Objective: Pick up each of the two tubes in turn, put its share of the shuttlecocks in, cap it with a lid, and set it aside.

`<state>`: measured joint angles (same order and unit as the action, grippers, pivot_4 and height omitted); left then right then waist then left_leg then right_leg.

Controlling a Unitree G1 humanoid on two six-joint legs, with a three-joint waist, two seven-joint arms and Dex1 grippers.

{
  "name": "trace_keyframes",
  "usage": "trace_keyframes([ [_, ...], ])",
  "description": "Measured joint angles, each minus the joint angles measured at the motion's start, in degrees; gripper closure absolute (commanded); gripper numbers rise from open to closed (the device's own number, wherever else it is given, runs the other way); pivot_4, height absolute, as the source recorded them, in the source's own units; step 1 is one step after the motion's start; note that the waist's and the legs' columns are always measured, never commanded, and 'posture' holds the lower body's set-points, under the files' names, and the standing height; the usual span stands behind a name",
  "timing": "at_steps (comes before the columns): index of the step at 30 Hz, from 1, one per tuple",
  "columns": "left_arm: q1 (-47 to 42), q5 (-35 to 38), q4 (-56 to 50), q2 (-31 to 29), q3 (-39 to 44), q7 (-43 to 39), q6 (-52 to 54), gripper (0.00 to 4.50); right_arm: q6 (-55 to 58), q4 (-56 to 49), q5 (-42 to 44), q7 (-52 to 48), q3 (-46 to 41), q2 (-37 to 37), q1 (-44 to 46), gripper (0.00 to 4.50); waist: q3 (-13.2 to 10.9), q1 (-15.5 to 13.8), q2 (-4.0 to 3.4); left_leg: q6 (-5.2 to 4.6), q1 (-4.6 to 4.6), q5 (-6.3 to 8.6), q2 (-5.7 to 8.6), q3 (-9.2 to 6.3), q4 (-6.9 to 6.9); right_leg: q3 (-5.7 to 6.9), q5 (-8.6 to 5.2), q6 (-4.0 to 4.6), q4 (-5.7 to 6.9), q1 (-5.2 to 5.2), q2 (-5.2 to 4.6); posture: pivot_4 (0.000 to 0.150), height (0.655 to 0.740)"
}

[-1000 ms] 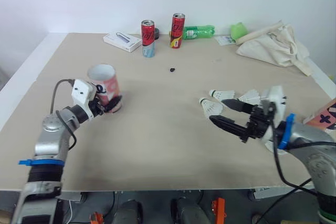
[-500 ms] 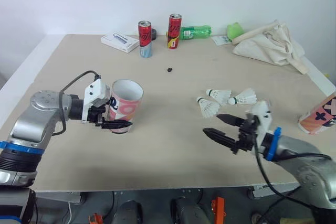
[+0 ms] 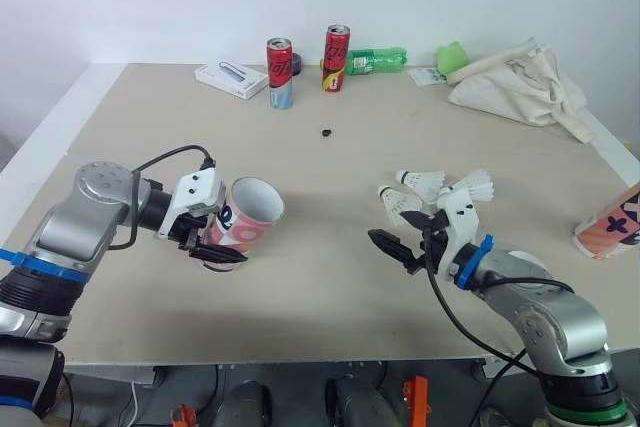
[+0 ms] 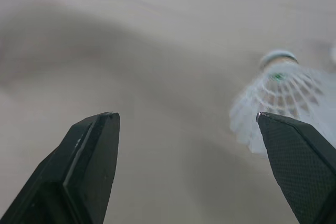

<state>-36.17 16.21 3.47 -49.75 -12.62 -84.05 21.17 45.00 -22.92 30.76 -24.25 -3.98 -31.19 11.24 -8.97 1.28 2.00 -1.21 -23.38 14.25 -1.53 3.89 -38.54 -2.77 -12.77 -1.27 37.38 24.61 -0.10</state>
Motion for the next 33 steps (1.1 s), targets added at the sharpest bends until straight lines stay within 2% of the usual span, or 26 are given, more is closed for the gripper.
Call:
trace_keyframes([
  [12,-0.6,-1.1,-0.1,1.2,-1.1,-1.5,0.5,0.93,0.3,5.7,-5.5,4.9,1.9,5.9,5.8,0.00,0.0,0.0,0.00,0.01,-0.04,0.00,0.02,0.20,-0.04,-0.22,-0.03,0.06,0.44,0.31,0.02,0.150,0.7400],
  [23,-0.7,-3.5,0.4,1.5,-1.2,-2.5,-4.4,0.93,0.3,7.0,-8.6,6.1,3.8,8.2,6.1,0.00,0.0,0.1,0.00,0.01,0.02,-0.02,0.04,0.47,-0.07,-0.46,-0.11,0.13,0.77,0.48,0.01,0.150,0.7400],
  [26,-0.7,-4.1,0.4,2.0,-1.2,-2.3,-5.3,0.97,0.3,7.7,-9.1,6.8,3.8,8.8,6.7,0.81,0.0,0.1,0.00,0.00,0.03,-0.03,0.04,0.50,-0.09,-0.47,-0.09,0.10,0.77,0.48,0.01,0.150,0.7400],
  [33,-0.7,-4.4,0.4,2.5,-1.1,-2.2,-6.0,0.97,-0.4,8.4,-9.6,5.5,3.8,9.0,6.8,4.23,0.0,0.1,0.00,-0.01,0.03,-0.03,0.05,0.51,-0.10,-0.48,-0.08,0.09,0.77,0.47,-0.01,0.150,0.7400],
])
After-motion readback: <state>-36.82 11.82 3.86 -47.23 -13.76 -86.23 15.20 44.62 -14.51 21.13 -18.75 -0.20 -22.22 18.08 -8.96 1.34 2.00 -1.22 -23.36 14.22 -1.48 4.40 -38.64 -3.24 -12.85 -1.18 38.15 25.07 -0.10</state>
